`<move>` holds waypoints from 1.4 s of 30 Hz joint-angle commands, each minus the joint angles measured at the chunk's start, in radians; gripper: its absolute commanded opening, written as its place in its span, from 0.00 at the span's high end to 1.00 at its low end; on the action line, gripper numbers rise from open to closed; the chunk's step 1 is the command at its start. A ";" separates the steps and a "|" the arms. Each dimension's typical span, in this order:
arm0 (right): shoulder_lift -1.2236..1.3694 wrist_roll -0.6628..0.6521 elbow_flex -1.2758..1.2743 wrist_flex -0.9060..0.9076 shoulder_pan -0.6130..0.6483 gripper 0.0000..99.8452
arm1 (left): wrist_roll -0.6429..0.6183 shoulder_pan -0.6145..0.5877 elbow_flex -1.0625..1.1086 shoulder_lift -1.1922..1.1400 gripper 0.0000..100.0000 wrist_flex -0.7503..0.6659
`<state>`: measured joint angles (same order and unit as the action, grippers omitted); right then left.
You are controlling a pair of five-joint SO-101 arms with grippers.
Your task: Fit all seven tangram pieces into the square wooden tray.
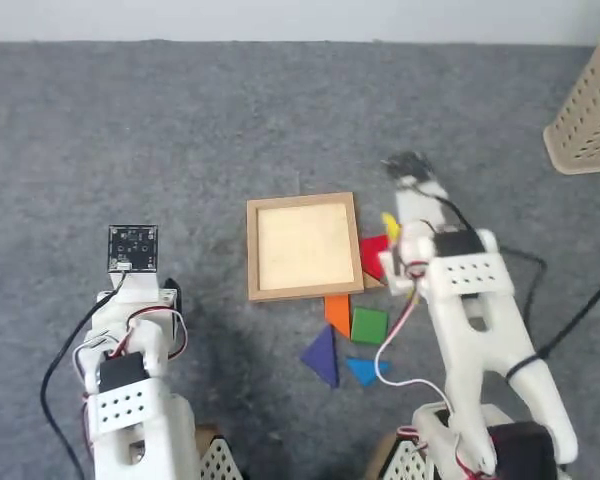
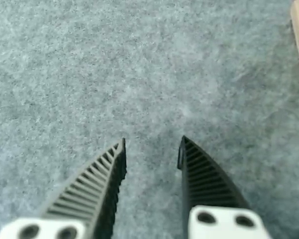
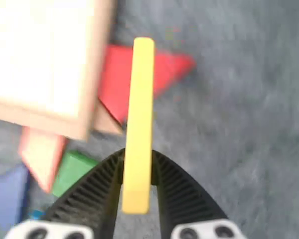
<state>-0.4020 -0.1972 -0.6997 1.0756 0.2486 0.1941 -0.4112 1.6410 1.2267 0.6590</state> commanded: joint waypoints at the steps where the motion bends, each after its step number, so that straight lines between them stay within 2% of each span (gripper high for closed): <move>1: 0.064 -0.049 0.253 0.074 0.124 0.99 | 0.006 -0.005 -0.004 0.020 0.83 -0.026; 9: 0.510 -0.124 0.660 0.101 0.280 0.99 | 0.006 -0.005 -0.004 0.020 0.83 -0.026; 17: 0.863 0.328 0.970 0.110 0.346 0.99 | 0.006 -0.005 -0.004 0.020 0.83 -0.026; 26: 1.099 0.647 1.244 0.294 0.417 0.99 | 0.006 -0.005 -0.004 0.020 0.83 -0.026; 29: 1.133 0.721 1.307 0.371 0.418 0.91 | 0.006 -0.005 -0.004 0.020 0.83 -0.026; 33: 1.139 0.726 1.336 0.423 0.418 0.83 | 0.006 -0.005 -0.004 0.020 0.83 -0.026; 42: 0.960 0.514 1.336 0.524 0.394 0.91 | 0.006 -0.005 -0.004 0.020 0.83 -0.026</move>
<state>0.7119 0.3951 0.5800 1.5497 0.6613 0.1941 -0.4112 1.6410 1.2267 0.6590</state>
